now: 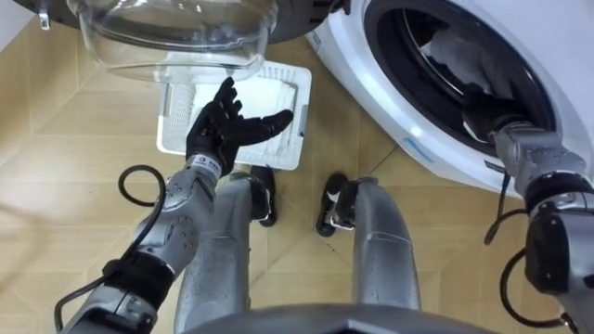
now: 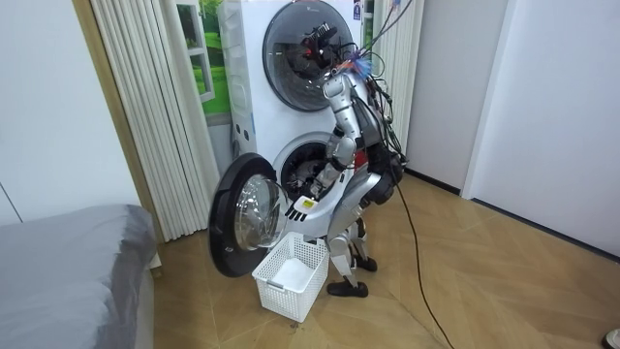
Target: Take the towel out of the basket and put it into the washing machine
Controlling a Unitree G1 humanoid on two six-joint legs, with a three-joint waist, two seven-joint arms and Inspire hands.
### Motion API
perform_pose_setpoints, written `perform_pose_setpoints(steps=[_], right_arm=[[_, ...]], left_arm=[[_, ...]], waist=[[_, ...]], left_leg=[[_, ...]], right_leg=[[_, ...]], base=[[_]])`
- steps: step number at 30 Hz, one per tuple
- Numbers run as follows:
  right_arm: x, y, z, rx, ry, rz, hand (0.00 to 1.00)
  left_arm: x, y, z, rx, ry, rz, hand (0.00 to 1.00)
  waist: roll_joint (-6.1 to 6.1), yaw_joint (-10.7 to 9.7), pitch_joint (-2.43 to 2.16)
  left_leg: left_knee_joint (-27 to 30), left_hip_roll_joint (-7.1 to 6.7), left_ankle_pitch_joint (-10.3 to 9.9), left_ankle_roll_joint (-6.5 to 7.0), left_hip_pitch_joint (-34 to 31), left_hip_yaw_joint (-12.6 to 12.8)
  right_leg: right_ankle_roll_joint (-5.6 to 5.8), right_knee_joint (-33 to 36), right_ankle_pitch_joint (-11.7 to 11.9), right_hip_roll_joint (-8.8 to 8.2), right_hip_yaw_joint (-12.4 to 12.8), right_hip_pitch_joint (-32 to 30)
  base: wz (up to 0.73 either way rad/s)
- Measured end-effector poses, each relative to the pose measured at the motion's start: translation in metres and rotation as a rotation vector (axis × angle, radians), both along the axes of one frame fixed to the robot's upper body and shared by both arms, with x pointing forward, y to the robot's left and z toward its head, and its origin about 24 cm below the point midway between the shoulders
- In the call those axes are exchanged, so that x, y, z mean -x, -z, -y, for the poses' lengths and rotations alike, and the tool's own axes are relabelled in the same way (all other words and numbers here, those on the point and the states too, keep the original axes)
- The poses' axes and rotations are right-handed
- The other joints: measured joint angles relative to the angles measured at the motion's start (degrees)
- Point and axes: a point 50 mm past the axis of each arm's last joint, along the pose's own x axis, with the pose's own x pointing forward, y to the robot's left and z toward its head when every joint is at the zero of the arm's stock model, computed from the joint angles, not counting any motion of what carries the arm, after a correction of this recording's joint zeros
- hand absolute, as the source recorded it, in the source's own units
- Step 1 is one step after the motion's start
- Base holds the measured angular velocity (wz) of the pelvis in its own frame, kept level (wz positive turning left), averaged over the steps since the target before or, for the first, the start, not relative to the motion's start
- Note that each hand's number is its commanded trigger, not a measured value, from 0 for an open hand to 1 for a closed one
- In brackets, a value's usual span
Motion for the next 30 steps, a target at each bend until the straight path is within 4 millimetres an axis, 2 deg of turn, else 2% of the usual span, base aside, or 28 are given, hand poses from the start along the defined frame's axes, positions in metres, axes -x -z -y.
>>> perform_pose_setpoints(steps=[10,14,17,20,22,24,25,26,30], right_arm=[[-0.001,-0.003,0.006,0.013,0.067,-0.036,0.0],[0.003,-0.002,0.011,0.007,0.128,-0.054,0.0],[0.01,0.004,0.014,-0.002,0.161,-0.091,0.0],[0.018,0.01,0.017,0.003,0.183,-0.124,0.0],[0.024,0.015,0.018,0.028,0.174,-0.158,0.0],[0.034,0.024,0.021,0.127,0.123,-0.24,0.0],[0.038,0.028,0.021,0.157,0.104,-0.265,0.0],[0.047,0.036,0.022,0.24,0.044,-0.329,0.0],[0.078,0.059,0.022,0.578,-0.282,-0.556,0.0]], left_arm=[[0.001,0.001,-0.002,-0.009,-0.002,-0.004,0.0],[-0.001,0.0,-0.001,-0.008,-0.003,0.002,0.0],[0.0,0.004,-0.002,-0.019,-0.005,-0.01,0.0],[0.003,0.01,-0.002,-0.071,0.021,-0.023,0.0],[0.005,0.014,-0.002,-0.101,0.039,-0.038,0.0],[0.009,0.02,-0.004,-0.192,0.092,-0.045,0.0],[0.011,0.023,-0.006,-0.214,0.1,-0.051,0.0],[0.015,0.027,-0.01,-0.259,0.119,-0.066,0.0],[0.028,0.044,-0.029,-0.39,0.168,-0.146,0.0]], waist=[[0.36,0.2,0.06],[1.26,1.5,0.47],[2.07,2.3,0.49],[2.23,2.6,0.46],[3.04,2.6,0.47],[4.11,2.6,0.44],[4.18,2.7,0.46],[4.65,2.8,0.29],[5.09,4.5,0.11]], left_leg=[[-0.1,-0.19,0.0,0.03,-0.4,-0.4],[-0.4,-0.18,0.0,0.04,1.1,-0.8],[-1.8,-0.54,0.1,0.04,3.8,-1.0],[-3.7,-1.38,0.4,0.03,6.2,-1.0],[-4.4,-1.35,0.4,-0.07,7.3,-1.6],[-5.9,-1.42,0.4,-0.13,9.1,-2.7],[-6.3,-1.51,0.4,-0.16,9.7,-2.9],[-6.7,-1.53,0.4,-0.21,10.8,-3.2],[-9.9,-1.44,0.5,-0.29,14.9,-3.3]], right_leg=[[0.14,-0.4,0.0,0.11,-0.6,0.1],[0.19,-1.1,0.0,0.21,-1.0,1.9],[0.31,-2.2,0.0,0.09,-1.4,4.6],[0.8,-3.1,-0.3,-0.48,-1.4,6.6],[0.89,-4.6,-0.2,-0.25,-2.3,8.6],[1.21,-7.1,0.1,0.24,-3.5,11.4],[1.32,-7.6,0.1,0.32,-3.6,12.0],[1.47,-8.7,0.2,0.51,-4.1,13.6],[1.88,-12.6,1.0,1.31,-4.7,18.1]], base=[[0.0],[0.01],[0.03],[0.09],[0.08],[0.13],[0.14],[0.13],[-0.01]])
